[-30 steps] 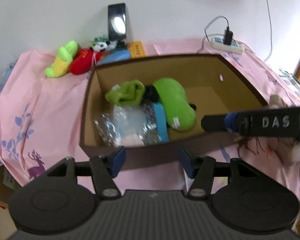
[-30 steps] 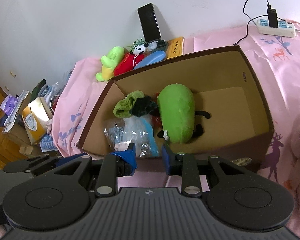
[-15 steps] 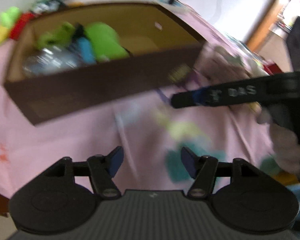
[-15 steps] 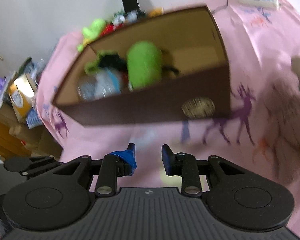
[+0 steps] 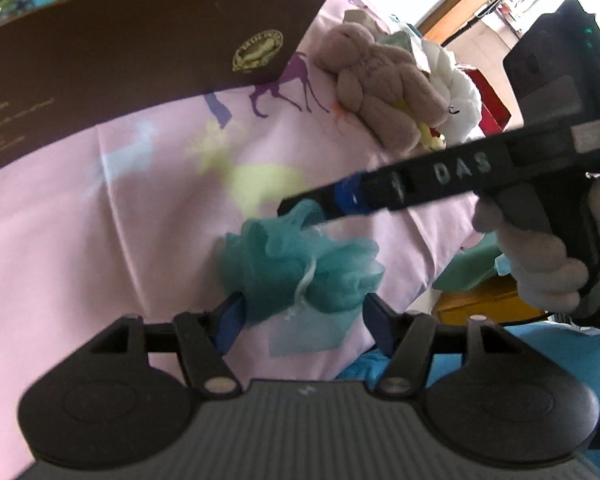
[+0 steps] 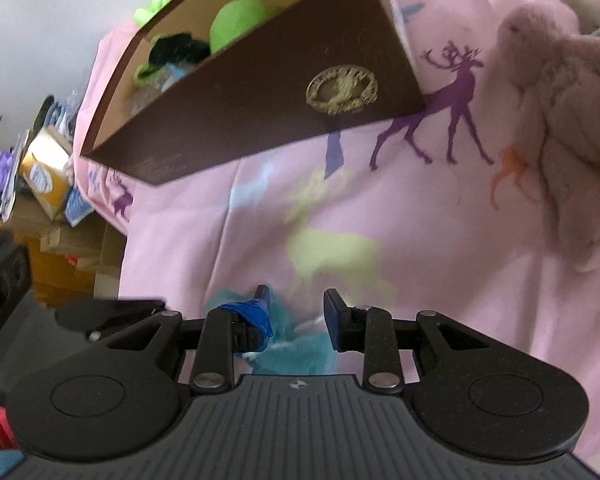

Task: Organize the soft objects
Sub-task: 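Move the right gripper down to the teal mesh bath puff and close, then lift the teal bath puff with the right gripper toward the box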

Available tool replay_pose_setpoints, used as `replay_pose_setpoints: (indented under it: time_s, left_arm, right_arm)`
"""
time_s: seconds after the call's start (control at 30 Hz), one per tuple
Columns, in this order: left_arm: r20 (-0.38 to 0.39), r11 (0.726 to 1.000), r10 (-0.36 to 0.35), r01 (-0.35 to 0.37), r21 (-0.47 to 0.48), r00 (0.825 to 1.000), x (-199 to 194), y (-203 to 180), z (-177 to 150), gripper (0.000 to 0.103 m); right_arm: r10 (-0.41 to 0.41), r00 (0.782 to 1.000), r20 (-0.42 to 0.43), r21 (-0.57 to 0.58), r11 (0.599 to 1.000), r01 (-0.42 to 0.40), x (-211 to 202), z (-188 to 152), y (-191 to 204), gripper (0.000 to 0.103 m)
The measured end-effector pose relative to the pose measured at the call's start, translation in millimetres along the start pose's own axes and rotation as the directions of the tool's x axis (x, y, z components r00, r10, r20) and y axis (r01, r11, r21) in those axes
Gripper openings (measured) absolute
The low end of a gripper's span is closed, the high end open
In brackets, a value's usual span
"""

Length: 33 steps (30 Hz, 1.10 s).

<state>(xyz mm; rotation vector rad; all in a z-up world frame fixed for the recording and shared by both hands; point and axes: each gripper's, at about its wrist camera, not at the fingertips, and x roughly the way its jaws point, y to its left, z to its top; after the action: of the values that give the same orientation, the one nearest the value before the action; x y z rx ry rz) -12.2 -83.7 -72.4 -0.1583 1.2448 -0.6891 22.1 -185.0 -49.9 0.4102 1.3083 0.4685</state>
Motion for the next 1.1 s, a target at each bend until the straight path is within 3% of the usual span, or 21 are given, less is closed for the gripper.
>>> replay_pose_setpoints:
  time_s: [0.2, 0.53, 0.7, 0.9, 1.1]
  left_arm:
    - [-0.001, 1.0, 0.004, -0.004, 0.01, 1.0, 8.6, 0.5, 7.2, 0.065]
    - [0.073, 0.999, 0.038, -0.039, 0.024, 0.997, 1.7, 6.0, 9.5, 0.051]
    - [0.118, 0.992, 0.082, -0.092, 0.085, 0.99, 0.0, 2.1, 9.1, 0.051]
    - [0.137, 0.979, 0.104, -0.125, 0.16, 0.985, 3.8, -5.3, 8.3, 0.048]
    - [0.17, 0.976, 0.116, -0.144, 0.165, 0.979, -3.5, -6.9, 8.9, 0.046]
  right_arm:
    - [-0.032, 0.999, -0.023, -0.084, 0.996, 0.03, 7.8, -0.1, 14.6, 0.012]
    - [0.01, 1.0, -0.014, -0.009, 1.0, -0.011, -6.0, 7.1, -4.0, 0.012]
    - [0.074, 0.997, -0.016, 0.0, 0.997, -0.074, -9.7, 3.9, -6.0, 0.015]
    - [0.019, 0.999, -0.043, -0.043, 0.999, -0.021, 12.3, 1.1, 5.5, 0.016]
    - [0.069, 0.997, -0.023, -0.016, 0.997, -0.07, 9.0, 6.1, 2.3, 0.012]
